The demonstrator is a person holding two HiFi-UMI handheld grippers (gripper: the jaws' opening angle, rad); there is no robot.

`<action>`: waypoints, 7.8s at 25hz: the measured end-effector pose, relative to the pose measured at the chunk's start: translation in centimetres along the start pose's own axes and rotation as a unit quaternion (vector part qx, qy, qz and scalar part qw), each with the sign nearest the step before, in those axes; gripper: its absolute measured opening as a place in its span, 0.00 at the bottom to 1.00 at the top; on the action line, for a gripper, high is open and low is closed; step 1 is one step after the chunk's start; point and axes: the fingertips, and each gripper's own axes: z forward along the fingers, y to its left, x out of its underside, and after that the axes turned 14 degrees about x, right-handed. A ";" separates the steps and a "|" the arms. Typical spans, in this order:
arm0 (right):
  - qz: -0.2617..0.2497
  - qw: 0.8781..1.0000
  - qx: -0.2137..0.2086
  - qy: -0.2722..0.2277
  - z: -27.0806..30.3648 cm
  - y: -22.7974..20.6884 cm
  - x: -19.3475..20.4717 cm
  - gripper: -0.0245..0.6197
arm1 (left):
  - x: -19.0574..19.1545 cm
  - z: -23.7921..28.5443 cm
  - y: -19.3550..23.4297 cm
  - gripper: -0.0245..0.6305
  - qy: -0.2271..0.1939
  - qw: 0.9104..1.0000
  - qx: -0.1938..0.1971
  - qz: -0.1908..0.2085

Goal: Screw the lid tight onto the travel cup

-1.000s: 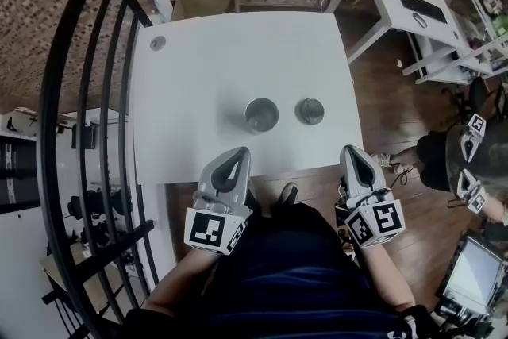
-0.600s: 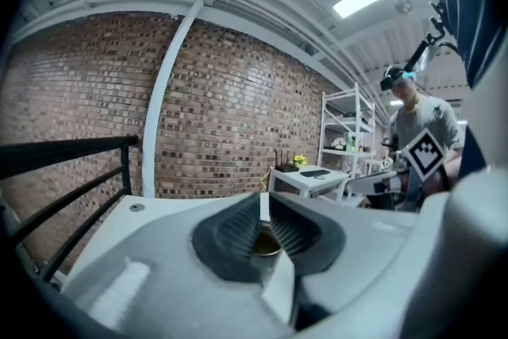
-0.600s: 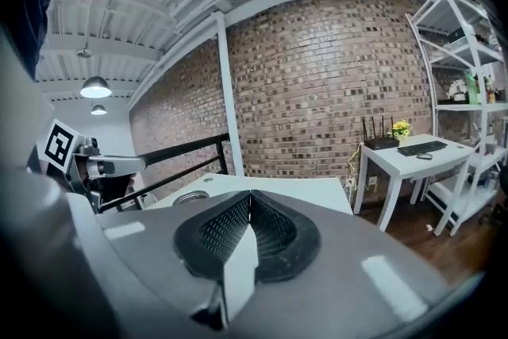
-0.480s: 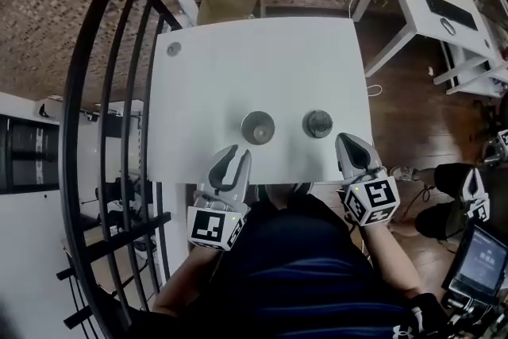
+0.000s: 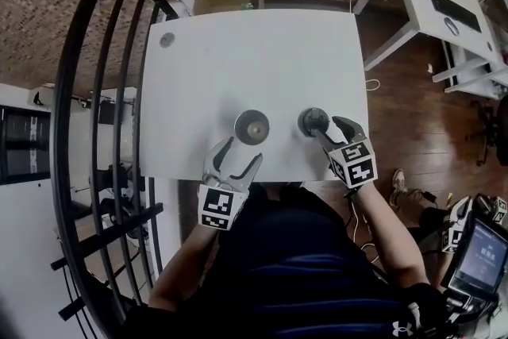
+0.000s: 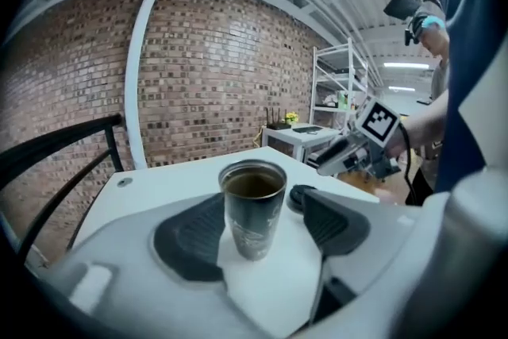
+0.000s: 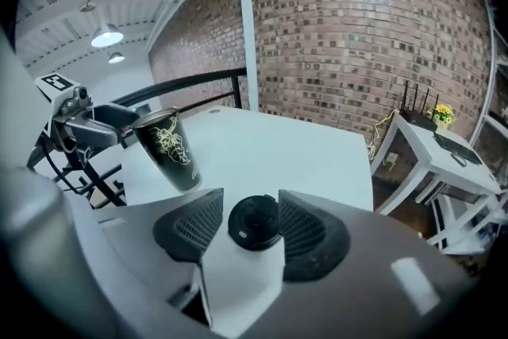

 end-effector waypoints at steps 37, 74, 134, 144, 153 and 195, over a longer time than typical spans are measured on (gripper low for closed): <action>-0.151 0.965 -0.026 0.214 8.0 1.3 4.1 0.57 | 0.5 -1.8 1.7 0.44 -0.040 0.998 0.030 -0.047; -0.090 0.980 0.018 0.176 15.4 -14.7 -0.5 0.67 | 1.6 -1.9 2.7 0.42 -0.018 0.995 -0.033 -0.095; -0.520 0.805 -0.279 0.068 -1.9 19.6 -11.7 0.66 | 1.5 5.4 1.5 0.63 0.050 0.967 0.206 0.142; -0.637 0.716 -0.282 0.048 -3.3 18.5 -11.8 0.68 | 1.9 5.6 1.6 0.63 0.061 0.964 0.202 0.162; -0.577 0.761 -0.263 0.139 -2.5 18.1 -11.4 0.61 | 1.6 6.1 1.4 0.63 0.068 0.968 0.188 0.154; -0.632 0.721 -0.272 0.083 -2.3 17.9 -11.4 0.71 | 1.9 6.2 1.1 0.66 0.087 0.934 0.264 0.226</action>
